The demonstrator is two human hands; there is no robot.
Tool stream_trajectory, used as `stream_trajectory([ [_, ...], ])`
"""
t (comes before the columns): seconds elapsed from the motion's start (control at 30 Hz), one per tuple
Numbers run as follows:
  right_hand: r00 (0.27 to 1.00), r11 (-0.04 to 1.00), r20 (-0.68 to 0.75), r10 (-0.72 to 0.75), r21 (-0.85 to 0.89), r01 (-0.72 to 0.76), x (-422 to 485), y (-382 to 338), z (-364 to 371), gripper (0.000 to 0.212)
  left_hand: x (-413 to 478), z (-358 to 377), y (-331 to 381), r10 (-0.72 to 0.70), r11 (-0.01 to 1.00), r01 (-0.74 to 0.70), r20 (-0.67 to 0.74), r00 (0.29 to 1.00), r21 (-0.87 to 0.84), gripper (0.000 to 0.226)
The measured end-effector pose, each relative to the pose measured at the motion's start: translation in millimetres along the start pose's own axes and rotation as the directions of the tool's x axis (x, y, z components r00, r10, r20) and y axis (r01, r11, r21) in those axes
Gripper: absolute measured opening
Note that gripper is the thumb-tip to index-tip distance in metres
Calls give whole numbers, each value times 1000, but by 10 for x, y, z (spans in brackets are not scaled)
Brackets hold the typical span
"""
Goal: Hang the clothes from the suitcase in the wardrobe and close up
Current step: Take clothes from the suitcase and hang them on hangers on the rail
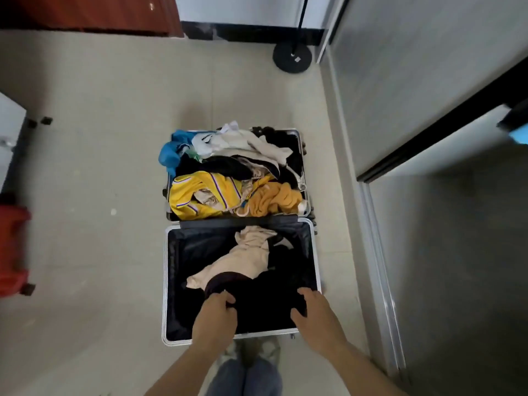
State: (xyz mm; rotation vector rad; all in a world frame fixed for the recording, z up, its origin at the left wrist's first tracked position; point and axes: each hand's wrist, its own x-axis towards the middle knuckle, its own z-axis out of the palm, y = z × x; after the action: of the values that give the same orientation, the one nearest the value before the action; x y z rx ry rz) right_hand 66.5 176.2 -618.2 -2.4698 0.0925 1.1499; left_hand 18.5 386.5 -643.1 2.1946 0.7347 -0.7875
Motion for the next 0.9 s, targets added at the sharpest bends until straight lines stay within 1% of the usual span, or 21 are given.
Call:
stream_trajectory([
  [0.03, 999, 1000, 38, 15, -22, -14, 271, 207, 324, 48, 233, 314, -252, -29, 999, 28, 35, 999, 15, 30],
  [0.07, 999, 999, 36, 17, -41, -15, 331, 246, 338, 47, 299, 334, -295, -34, 999, 33, 39, 999, 21, 31],
  [0.13, 997, 995, 73, 18, -96, -11, 660, 457, 647, 47, 596, 640, -576, -55, 997, 53, 52, 997, 47, 32],
  [0.27, 994, 983, 110, 0, -182, 20, 1473, 729, 1174, 50, 1337, 1173, -985, -24, 994, 20, 43, 999, 109, 38],
  [0.33, 994, 977, 100, -40, -206, 60, 1747, 720, 1292, 52, 1610, 1262, -1057, 16, 990, -18, 11, 1000, 137, 44],
  [0.4, 992, 958, 62, -111, -258, 123, 2053, 686, 1455, 53, 1902, 1373, -1134, 43, 985, -38, -26, 999, 168, 53],
  [0.47, 978, 935, -16, -208, -296, 194, 2366, 601, 1611, 53, 2191, 1459, -1206, 46, 978, -35, -49, 998, 205, 62],
  [0.53, 959, 925, -70, -274, -292, 243, 2663, 490, 1830, 58, 2437, 1576, -1363, 6, 961, 8, -47, 999, 278, 70],
  [0.6, 966, 936, -34, -257, -258, 240, 2834, 385, 1991, 72, 2580, 1641, -1525, -59, 938, 68, -37, 998, 339, 71],
  [0.63, 974, 934, 3, -226, -283, 217, 2911, 359, 2082, 77, 2639, 1676, -1609, -91, 933, 99, -40, 995, 347, 66],
  [0.67, 978, 917, 20, -207, -344, 201, 2966, 354, 2157, 74, 2687, 1700, -1678, -95, 938, 110, -61, 994, 330, 56],
  [0.73, 977, 869, 12, -212, -455, 194, 3028, 364, 2215, 54, 2737, 1711, -1750, -49, 960, 83, -129, 990, 268, 27],
  [0.77, 975, 862, 4, -223, -466, 199, 3036, 364, 2193, 43, 2726, 1687, -1754, -24, 971, 61, -158, 987, 232, 11],
  [0.8, 972, 865, 9, -236, -454, 214, 3028, 345, 2141, 34, 2686, 1630, -1755, -1, 988, 28, -177, 984, 153, 3],
  [0.83, 971, 884, 20, -238, -409, 225, 3015, 330, 2065, 26, 2627, 1571, -1720, 3, 999, 6, -185, 983, 47, 11],
  [0.87, 972, 912, 29, -232, -342, 228, 2974, 298, 1964, 20, 2538, 1478, -1665, 11, 997, -25, -184, 983, -73, 13],
  [0.9, 976, 939, 41, -215, -266, 217, 2932, 272, 1851, 20, 2440, 1377, -1567, 27, 983, -64, -210, 977, -172, 12],
])
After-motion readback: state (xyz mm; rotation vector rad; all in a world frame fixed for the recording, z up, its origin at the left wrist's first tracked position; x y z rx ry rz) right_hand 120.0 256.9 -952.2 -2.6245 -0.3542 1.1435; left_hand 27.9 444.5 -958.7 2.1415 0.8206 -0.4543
